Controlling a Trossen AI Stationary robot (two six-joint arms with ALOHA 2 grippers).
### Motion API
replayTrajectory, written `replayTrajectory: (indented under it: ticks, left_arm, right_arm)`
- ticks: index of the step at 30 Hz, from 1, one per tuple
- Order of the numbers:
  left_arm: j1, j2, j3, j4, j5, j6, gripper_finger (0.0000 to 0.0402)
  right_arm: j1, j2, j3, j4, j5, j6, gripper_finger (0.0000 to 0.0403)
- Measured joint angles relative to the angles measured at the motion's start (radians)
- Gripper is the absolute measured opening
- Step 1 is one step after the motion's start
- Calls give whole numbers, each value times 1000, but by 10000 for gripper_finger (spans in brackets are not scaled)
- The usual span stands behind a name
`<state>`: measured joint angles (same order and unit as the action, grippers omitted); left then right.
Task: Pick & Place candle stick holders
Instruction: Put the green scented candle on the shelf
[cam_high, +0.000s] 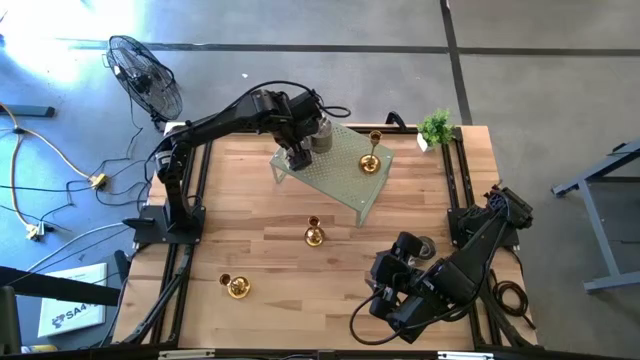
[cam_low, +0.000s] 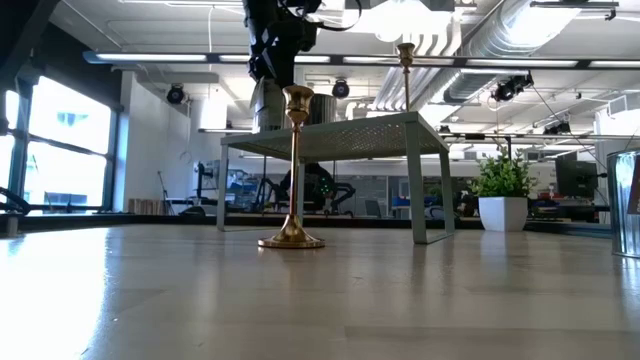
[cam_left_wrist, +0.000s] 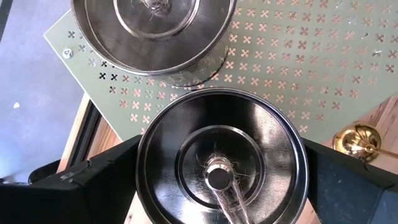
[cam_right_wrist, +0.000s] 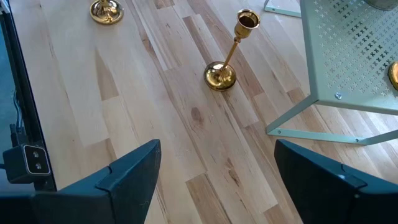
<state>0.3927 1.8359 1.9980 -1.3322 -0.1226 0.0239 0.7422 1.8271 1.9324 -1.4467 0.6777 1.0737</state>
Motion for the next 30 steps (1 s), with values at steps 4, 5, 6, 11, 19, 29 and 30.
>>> replayTrajectory:
  ticks: [4,5,6,11,19,29,30]
  left_arm:
    - [0,0,0,1,-15,6,382]
    - [0,0,0,1,-20,7,382]
    - [0,0,0,1,-23,7,382]
    - [0,0,0,1,-26,7,382]
    - [0,0,0,-3,40,19,382]
    - [0,0,0,-2,64,24,382]
    - [0,0,0,-1,64,24,382]
  right_arm:
    - [0,0,0,0,0,0,309]
    - [0,0,0,0,0,0,309]
    - [0,0,0,0,0,0,309]
    - [0,0,0,0,0,0,309]
    - [0,0,0,0,0,0,309]
    - [0,0,0,0,0,4,309]
    - [0,0,0,0,0,4,309]
